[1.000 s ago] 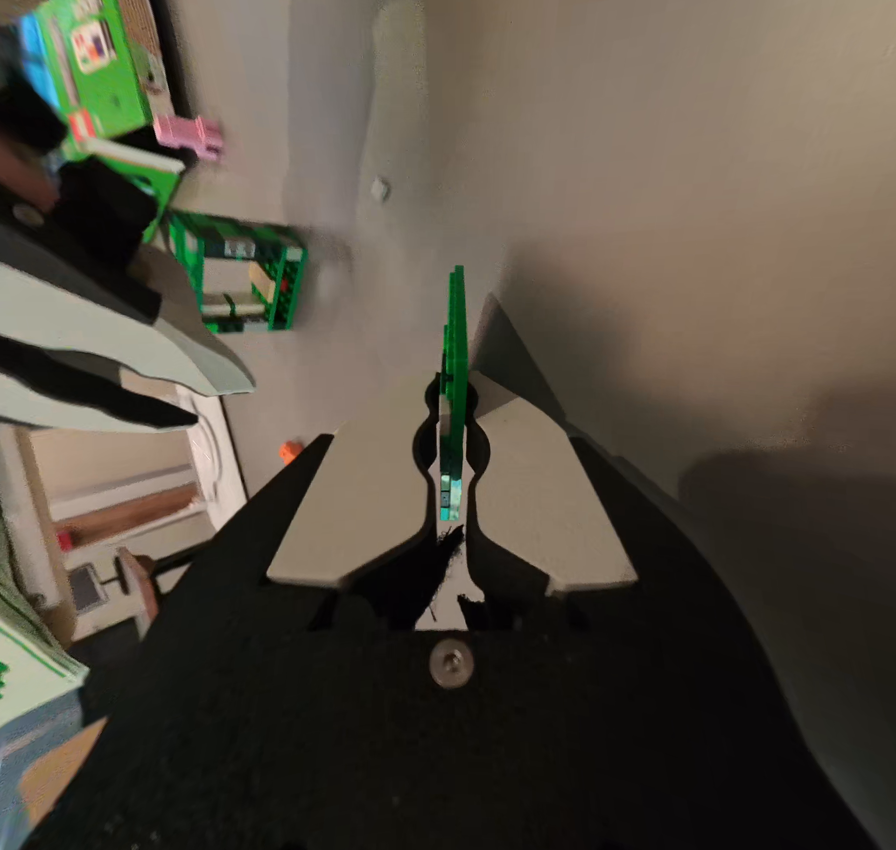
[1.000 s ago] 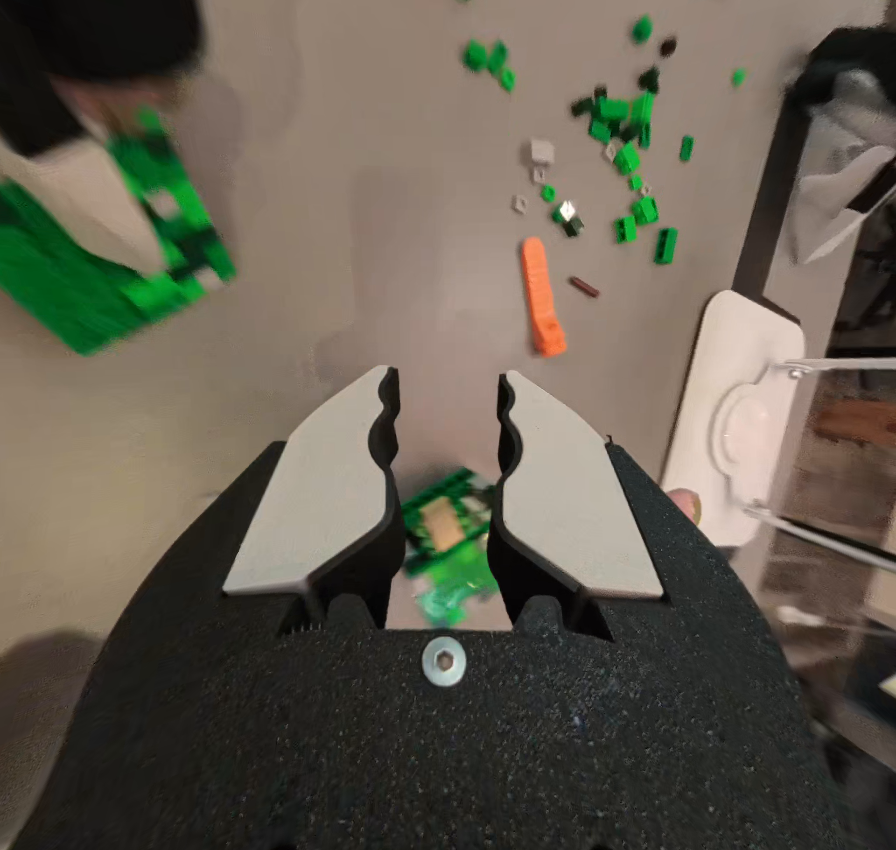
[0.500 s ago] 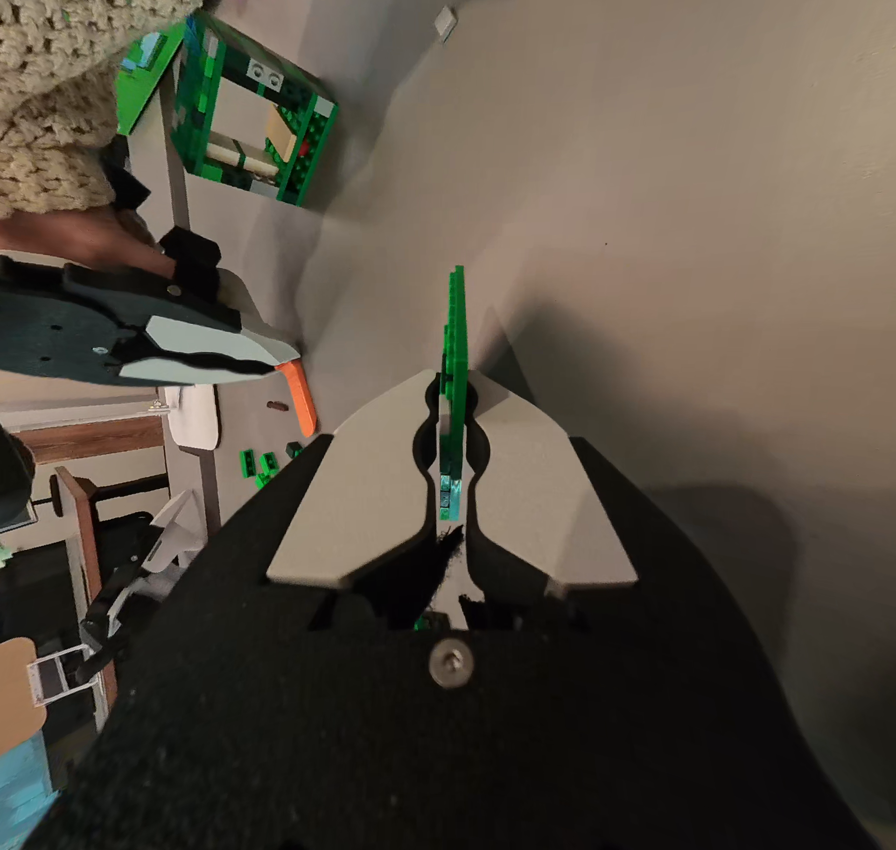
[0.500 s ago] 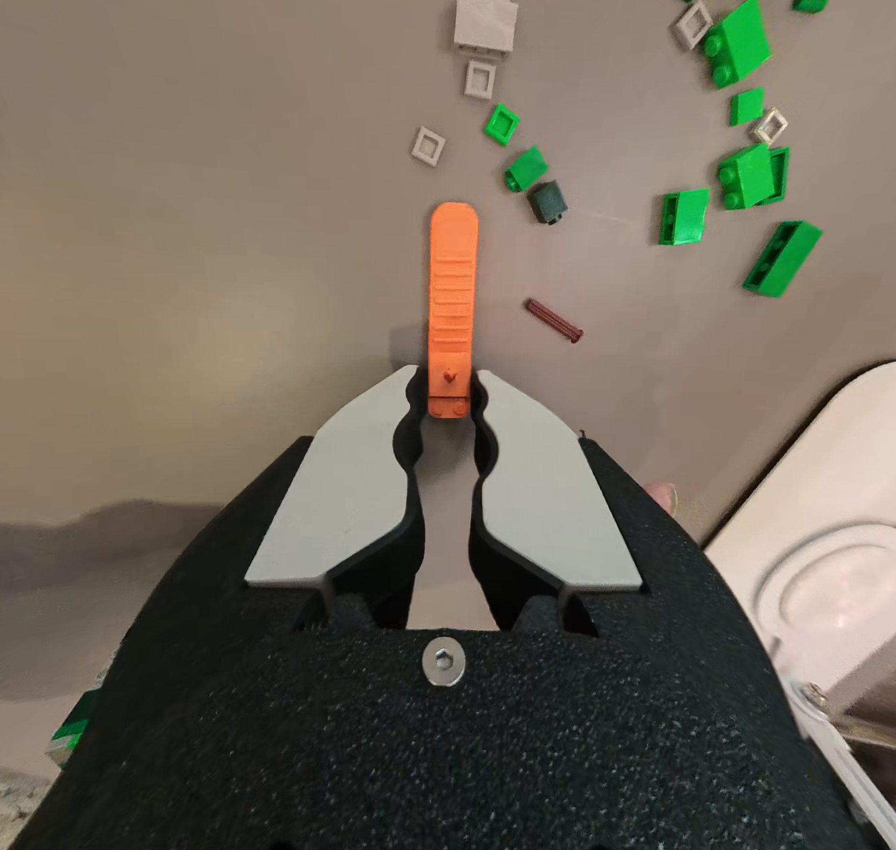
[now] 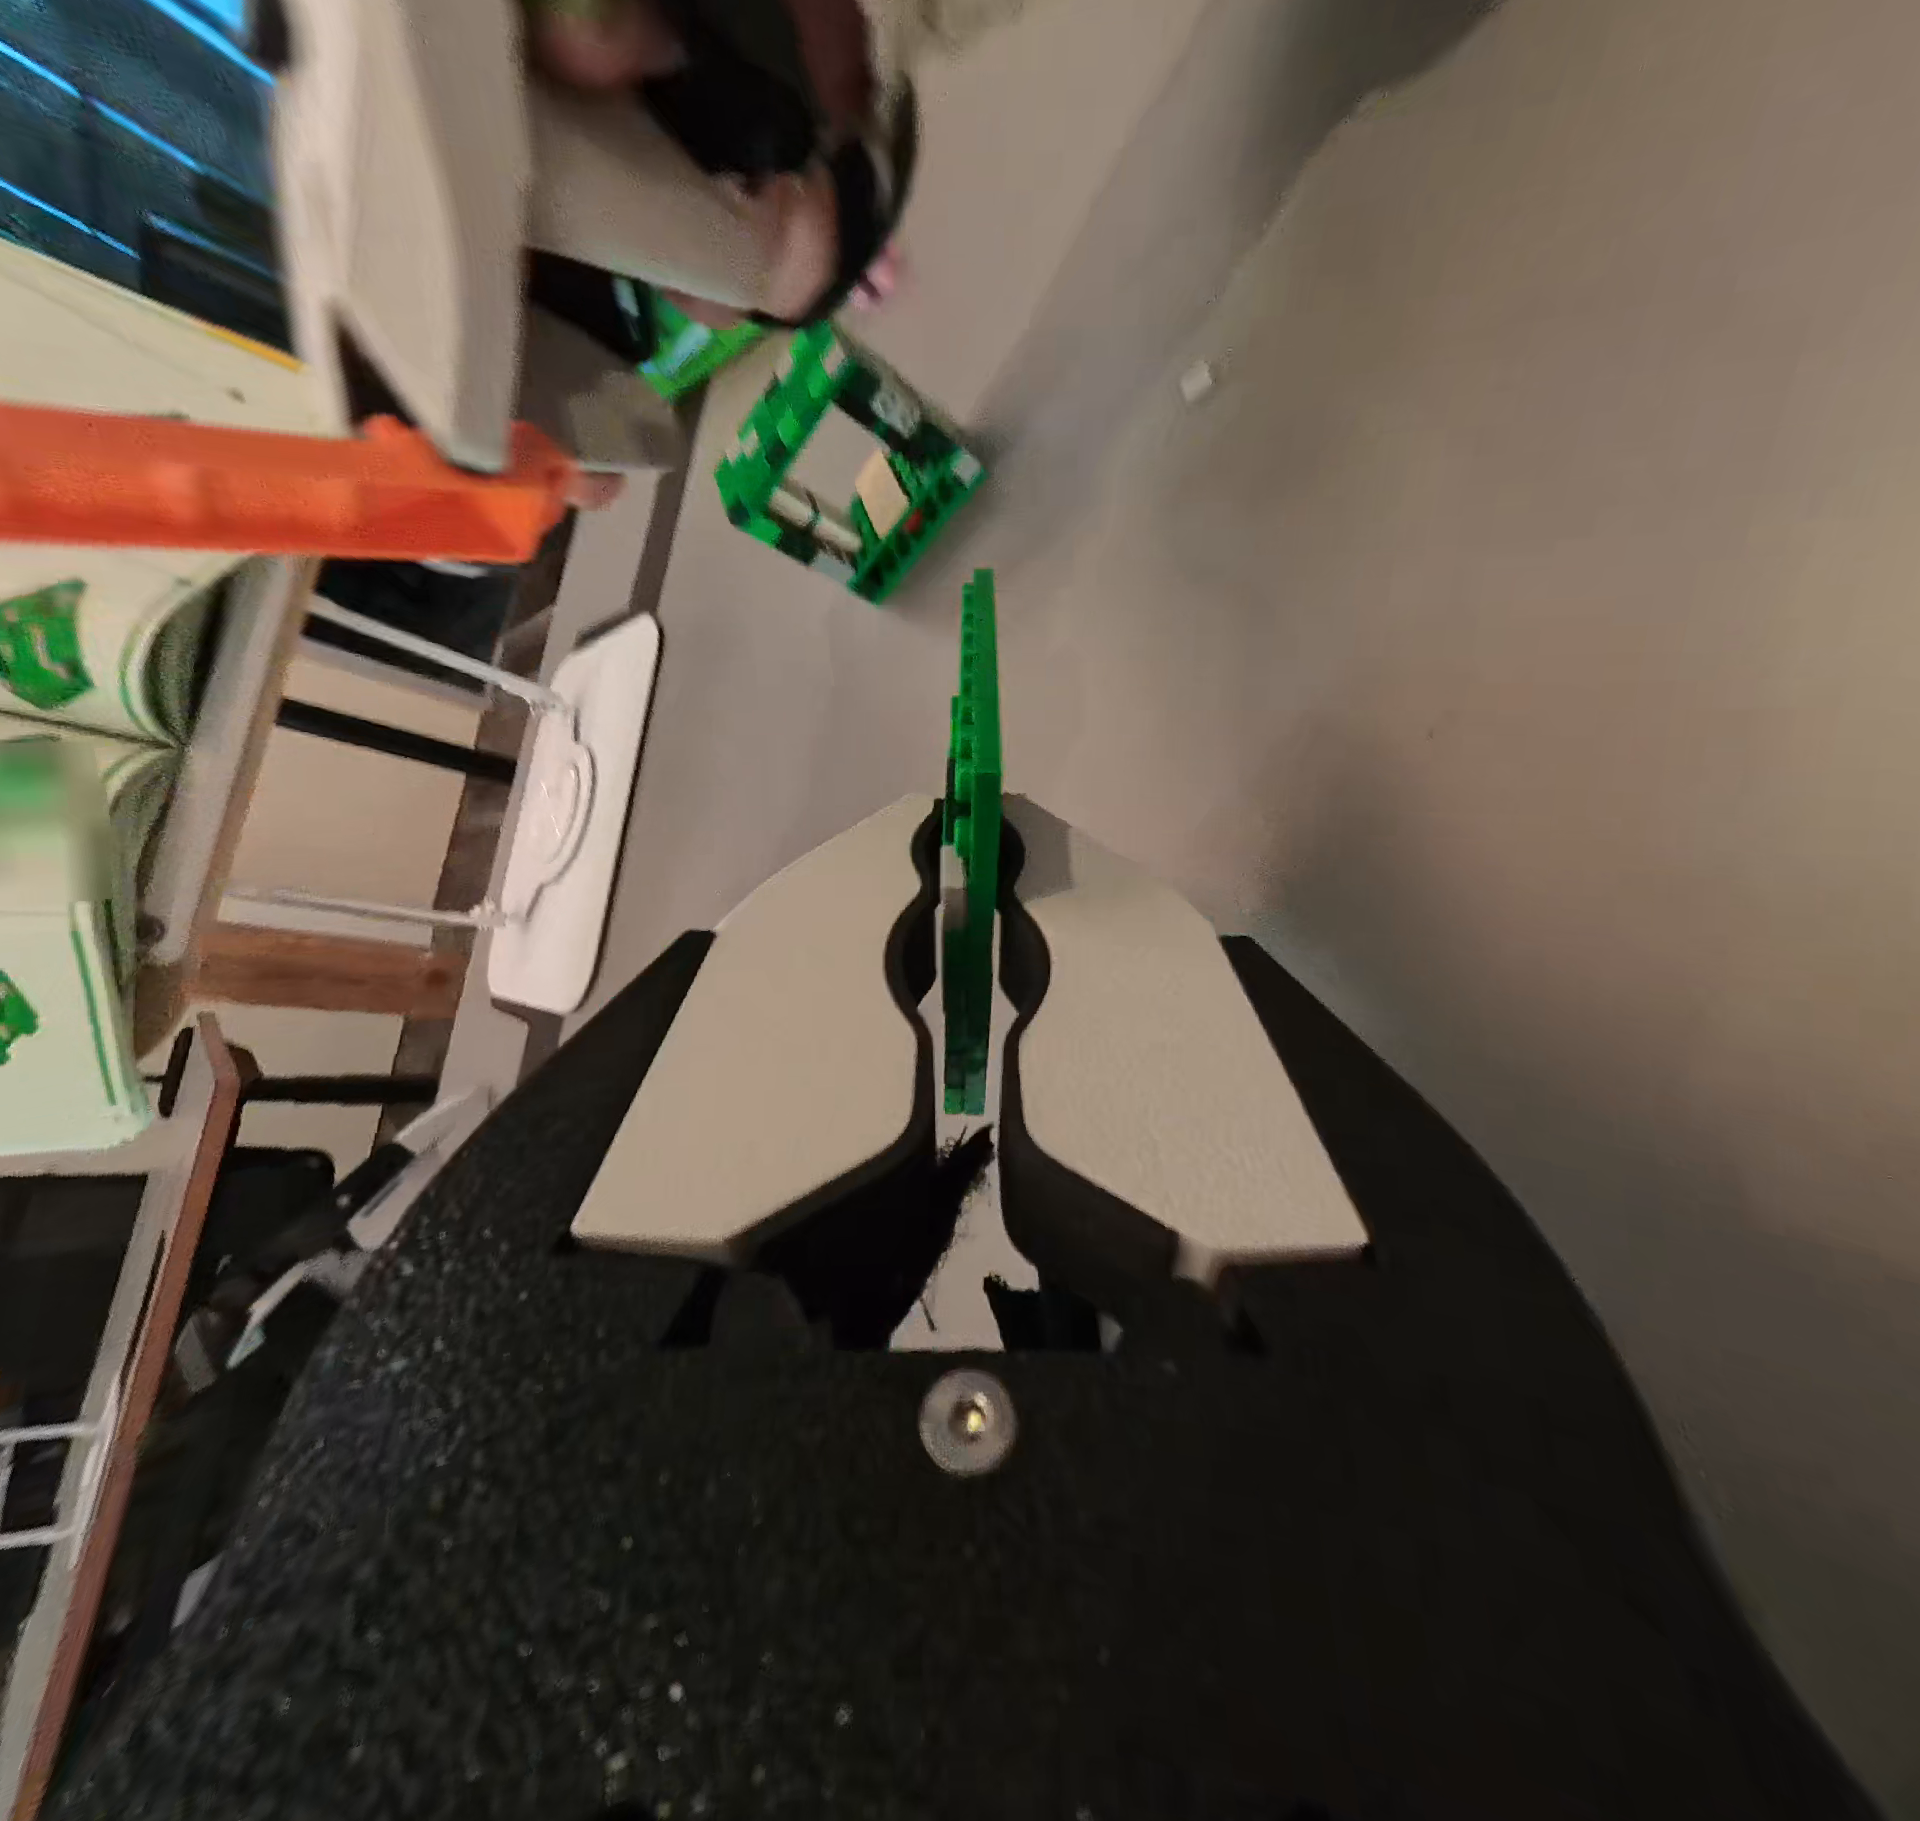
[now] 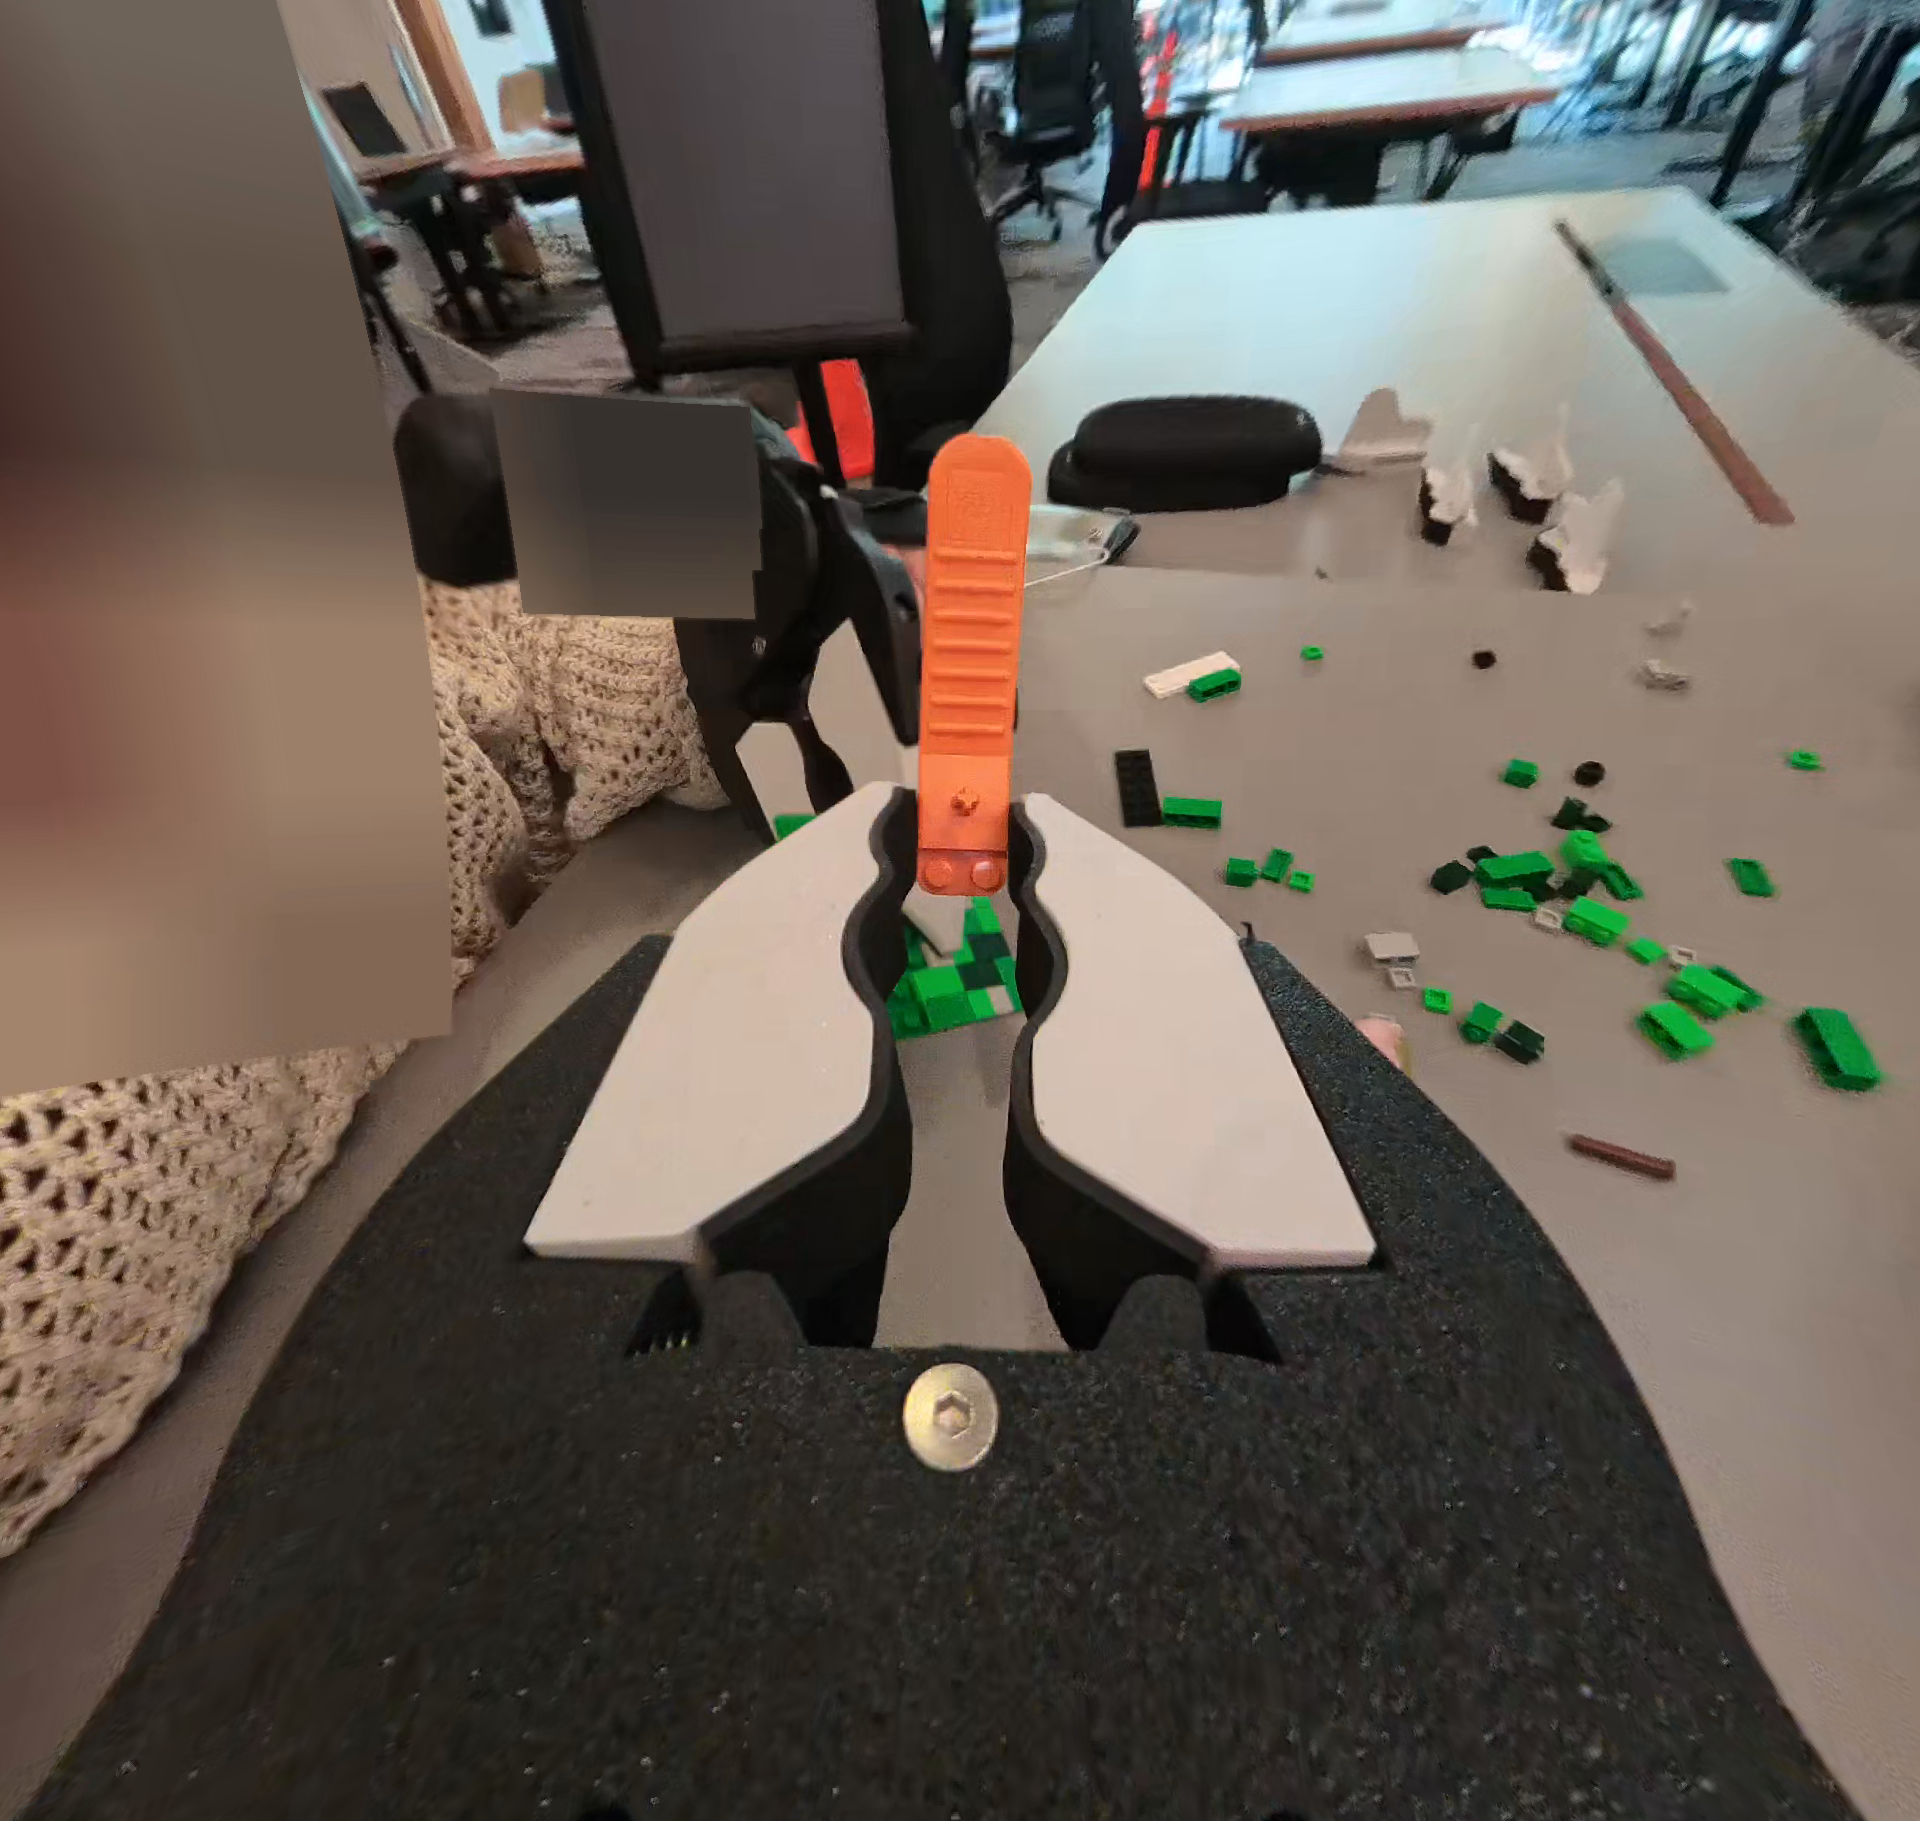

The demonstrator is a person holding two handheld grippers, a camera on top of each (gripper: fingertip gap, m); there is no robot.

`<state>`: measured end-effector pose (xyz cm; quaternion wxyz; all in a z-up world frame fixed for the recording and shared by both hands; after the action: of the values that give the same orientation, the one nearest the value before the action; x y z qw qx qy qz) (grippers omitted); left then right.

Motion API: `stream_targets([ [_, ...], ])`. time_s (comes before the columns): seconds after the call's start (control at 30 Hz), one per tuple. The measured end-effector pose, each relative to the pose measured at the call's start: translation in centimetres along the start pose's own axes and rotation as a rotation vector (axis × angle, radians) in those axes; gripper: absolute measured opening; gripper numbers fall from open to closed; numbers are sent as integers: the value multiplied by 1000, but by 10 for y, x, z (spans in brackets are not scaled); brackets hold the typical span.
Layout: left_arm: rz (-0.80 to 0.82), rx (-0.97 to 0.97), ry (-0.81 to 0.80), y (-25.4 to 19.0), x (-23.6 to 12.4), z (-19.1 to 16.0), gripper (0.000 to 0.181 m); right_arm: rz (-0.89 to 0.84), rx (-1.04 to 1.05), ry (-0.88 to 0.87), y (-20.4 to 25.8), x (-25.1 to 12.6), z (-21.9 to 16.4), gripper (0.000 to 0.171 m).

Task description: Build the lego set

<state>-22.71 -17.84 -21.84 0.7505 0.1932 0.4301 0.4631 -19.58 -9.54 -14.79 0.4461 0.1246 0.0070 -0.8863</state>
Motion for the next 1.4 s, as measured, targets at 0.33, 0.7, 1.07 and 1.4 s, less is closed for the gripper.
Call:
stream_targets([
  [0.33,-29,-32,-190,-7,-2,24,6,-107,79,-77,33,-15,-23,16],
  [0.7,-89,-78,-246,-12,-2,27,6,-320,-41,41,28,-29,-57,16],
  [1.07,-184,-157,-96,-20,10,15,6,-737,-1324,755,47,-26,-55,16],
  [1.4,-93,81,-33,-28,19,14,6,-695,-1595,1025,49,-23,-76,16],
])
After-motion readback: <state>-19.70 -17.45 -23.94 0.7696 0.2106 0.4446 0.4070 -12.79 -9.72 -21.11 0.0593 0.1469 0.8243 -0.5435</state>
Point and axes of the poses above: each gripper's, where its closed fingertips meet, x out along the fingers, z out of its top, y = z × x across the jaws, the point moved 4 cm from there along -x, back along the fingers
